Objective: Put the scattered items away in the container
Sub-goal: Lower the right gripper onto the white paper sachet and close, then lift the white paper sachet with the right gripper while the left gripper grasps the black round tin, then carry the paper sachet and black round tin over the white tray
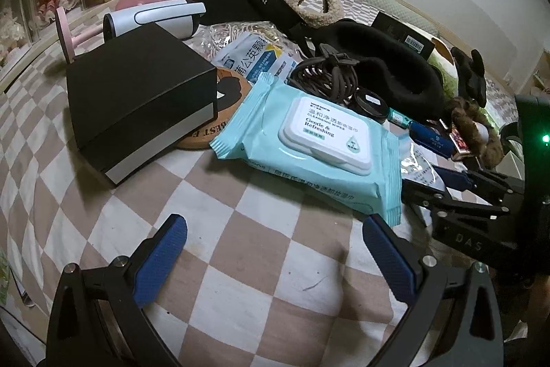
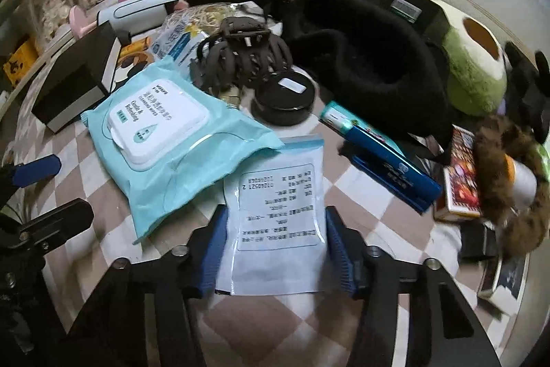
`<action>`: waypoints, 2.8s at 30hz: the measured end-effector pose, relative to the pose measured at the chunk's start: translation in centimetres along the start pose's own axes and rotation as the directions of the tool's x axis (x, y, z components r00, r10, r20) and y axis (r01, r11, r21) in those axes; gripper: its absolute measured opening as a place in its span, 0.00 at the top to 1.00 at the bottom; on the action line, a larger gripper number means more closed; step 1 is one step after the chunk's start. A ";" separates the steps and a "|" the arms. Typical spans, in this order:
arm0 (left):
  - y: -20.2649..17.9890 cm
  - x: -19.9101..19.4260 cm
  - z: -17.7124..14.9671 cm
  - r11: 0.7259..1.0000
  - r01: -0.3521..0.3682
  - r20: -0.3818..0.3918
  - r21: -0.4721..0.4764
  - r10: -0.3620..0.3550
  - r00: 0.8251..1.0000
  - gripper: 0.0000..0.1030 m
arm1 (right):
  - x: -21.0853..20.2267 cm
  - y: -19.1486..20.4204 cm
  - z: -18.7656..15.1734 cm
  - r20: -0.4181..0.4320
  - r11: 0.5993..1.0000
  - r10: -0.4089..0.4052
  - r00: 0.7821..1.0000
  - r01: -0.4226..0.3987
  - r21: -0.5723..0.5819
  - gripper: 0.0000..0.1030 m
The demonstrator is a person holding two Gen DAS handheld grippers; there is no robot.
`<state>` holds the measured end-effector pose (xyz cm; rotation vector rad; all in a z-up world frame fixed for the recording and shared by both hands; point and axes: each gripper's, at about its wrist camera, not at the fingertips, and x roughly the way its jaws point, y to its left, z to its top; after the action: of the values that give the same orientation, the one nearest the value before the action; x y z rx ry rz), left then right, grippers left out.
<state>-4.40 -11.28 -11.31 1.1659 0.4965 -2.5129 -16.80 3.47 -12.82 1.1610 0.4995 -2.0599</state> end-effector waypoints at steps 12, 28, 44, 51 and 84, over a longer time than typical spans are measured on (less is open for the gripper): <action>-3.3 -0.6 0.7 0.987 0.102 0.041 0.124 -0.108 0.993 0.00 | -2.3 -4.0 -3.5 -0.019 0.990 -0.028 0.999 0.030 0.134 0.55; -8.5 4.5 7.3 0.924 0.310 -0.108 0.223 -0.293 0.950 0.02 | -3.7 -8.6 -6.4 -0.036 0.944 -0.007 0.999 0.018 0.331 0.55; -11.9 10.5 8.8 0.872 0.096 -0.081 0.479 -0.065 0.995 0.02 | -3.5 -8.9 -6.8 -0.021 0.933 0.015 1.000 -0.007 0.360 0.55; -12.1 12.0 8.5 0.848 0.080 -0.108 0.524 -0.027 0.994 0.43 | -3.7 -9.0 -7.0 -0.014 0.927 0.010 1.000 -0.004 0.376 0.54; -14.2 3.3 6.3 0.870 0.254 -0.029 0.422 -0.267 0.963 0.52 | -10.8 -10.6 -7.0 0.315 0.857 -0.015 0.949 -0.150 0.494 0.55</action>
<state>-16.71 -2.00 -7.58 1.2746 0.0990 -2.9718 -16.90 19.23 -7.33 1.0845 -0.2660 -2.3276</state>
